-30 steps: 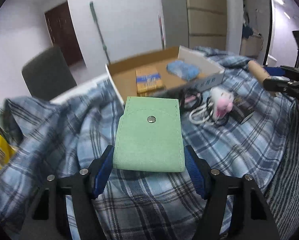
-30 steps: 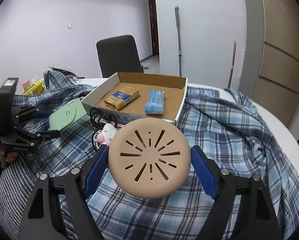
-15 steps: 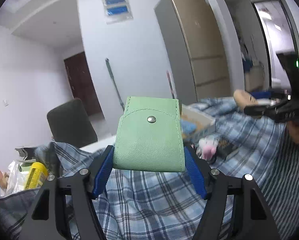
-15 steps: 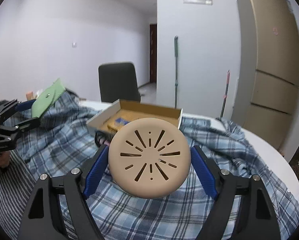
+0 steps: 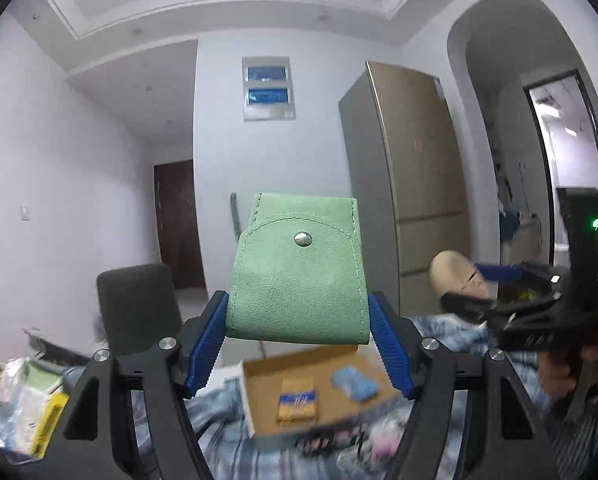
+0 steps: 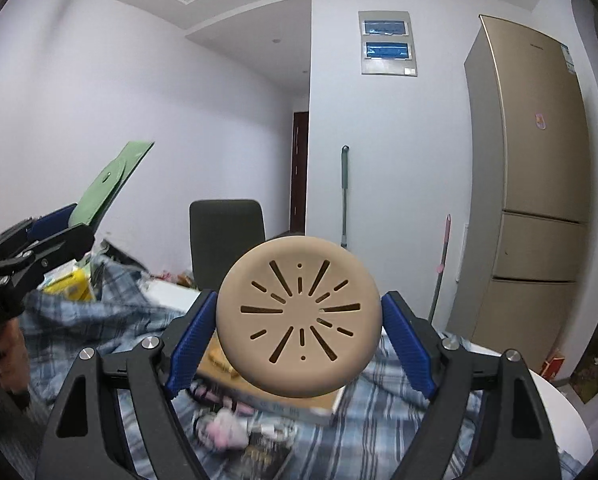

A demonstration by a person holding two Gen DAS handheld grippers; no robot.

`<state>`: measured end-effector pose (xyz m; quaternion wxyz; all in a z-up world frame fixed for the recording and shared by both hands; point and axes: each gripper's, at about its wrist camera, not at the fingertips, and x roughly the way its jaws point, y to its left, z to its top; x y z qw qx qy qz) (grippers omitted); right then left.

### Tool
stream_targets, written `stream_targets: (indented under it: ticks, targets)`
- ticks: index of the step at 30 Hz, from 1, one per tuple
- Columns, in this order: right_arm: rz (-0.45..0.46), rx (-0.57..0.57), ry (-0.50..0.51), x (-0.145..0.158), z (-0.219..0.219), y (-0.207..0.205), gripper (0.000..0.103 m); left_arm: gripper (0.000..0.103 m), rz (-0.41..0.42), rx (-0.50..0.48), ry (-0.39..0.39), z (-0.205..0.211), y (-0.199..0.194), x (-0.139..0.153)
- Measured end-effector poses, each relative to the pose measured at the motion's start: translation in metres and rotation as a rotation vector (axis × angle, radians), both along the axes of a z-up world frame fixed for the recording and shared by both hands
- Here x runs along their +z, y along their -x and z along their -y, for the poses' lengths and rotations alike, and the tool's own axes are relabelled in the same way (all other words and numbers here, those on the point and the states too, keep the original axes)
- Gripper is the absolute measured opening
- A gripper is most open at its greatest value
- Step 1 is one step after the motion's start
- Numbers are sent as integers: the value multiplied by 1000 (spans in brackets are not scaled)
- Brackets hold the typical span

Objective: Organize soft objects
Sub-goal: 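Carry the disc and pouch over the box and open both grippers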

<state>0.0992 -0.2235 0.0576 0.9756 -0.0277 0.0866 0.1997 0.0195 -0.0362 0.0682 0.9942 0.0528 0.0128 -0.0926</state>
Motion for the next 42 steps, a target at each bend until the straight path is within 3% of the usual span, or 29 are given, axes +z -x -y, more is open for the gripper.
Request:
stream_targets:
  ticks: [5, 8, 17, 27, 42]
  targets:
    - [47, -12, -19, -2, -11, -30, 81, 71, 37, 37, 91, 4, -40, 0]
    - [61, -12, -22, -8, -17, -51, 81, 71, 35, 58, 103, 3, -69, -8]
    - [15, -19, -48, -42, -31, -106, 81, 71, -55, 115, 148, -13, -133, -52]
    - [-41, 7, 8, -73, -38, -116, 81, 71, -141, 116, 112, -15, -162, -81]
    - [-133, 51, 46, -83, -42, -134, 82, 72, -248, 108, 100, -14, -180, -104]
